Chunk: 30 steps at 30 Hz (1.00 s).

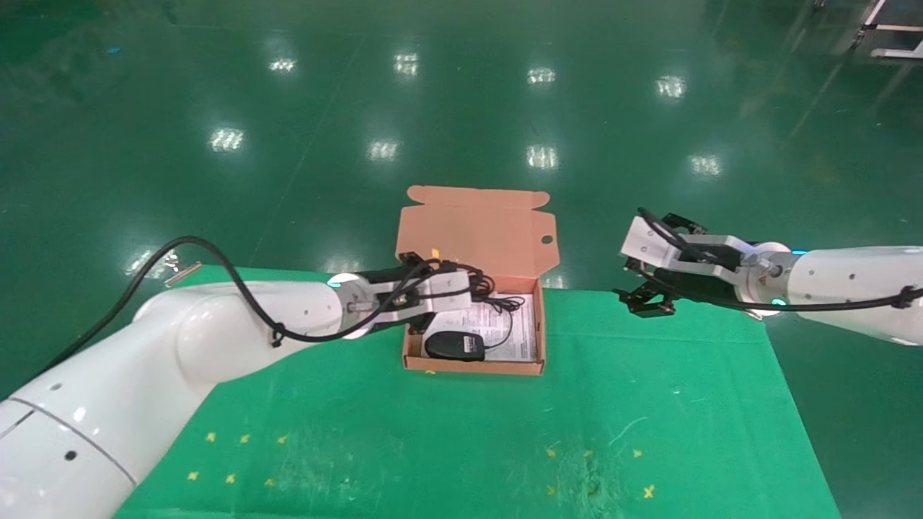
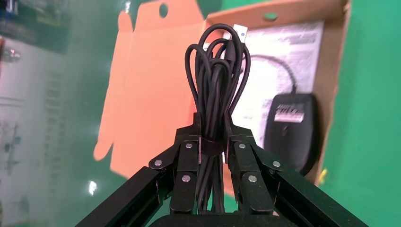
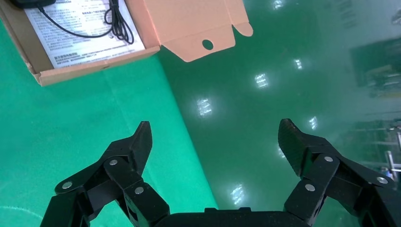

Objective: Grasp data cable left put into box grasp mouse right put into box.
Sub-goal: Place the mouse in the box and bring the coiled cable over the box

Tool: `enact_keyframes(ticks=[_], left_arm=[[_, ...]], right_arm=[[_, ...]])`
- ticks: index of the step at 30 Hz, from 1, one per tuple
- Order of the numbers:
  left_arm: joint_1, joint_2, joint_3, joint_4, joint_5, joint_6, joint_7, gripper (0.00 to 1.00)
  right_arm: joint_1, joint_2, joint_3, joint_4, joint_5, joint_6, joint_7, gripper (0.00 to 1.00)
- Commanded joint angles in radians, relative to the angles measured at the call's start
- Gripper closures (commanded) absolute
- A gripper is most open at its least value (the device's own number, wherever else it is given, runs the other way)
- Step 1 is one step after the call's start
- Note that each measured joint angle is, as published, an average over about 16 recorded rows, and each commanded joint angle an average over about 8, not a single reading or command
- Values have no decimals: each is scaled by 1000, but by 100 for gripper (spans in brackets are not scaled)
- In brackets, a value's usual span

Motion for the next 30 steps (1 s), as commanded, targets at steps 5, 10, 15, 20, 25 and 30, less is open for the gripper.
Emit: enact_keyframes(ticks=[5, 10, 15, 20, 25, 30], left_arm=[[-6, 4, 114, 12, -143, -68, 51, 100], [-18, 4, 191, 15, -239, -94, 77, 80], [-30, 4, 240, 26, -300, -97, 94, 17], [-33, 4, 249, 32, -311, -95, 96, 0], [-31, 3, 240, 26, -301, -94, 94, 0], [-31, -18, 235, 6, -302, -91, 89, 0]], right_arm=[[10, 44, -18, 70, -62, 11, 87, 0], [14, 67, -27, 107, -102, 13, 138, 0], [17, 78, -33, 129, -127, 13, 166, 0], [18, 80, -35, 132, -133, 14, 169, 0], [18, 78, -34, 128, -128, 13, 166, 0], [17, 76, -33, 126, -125, 13, 164, 0]])
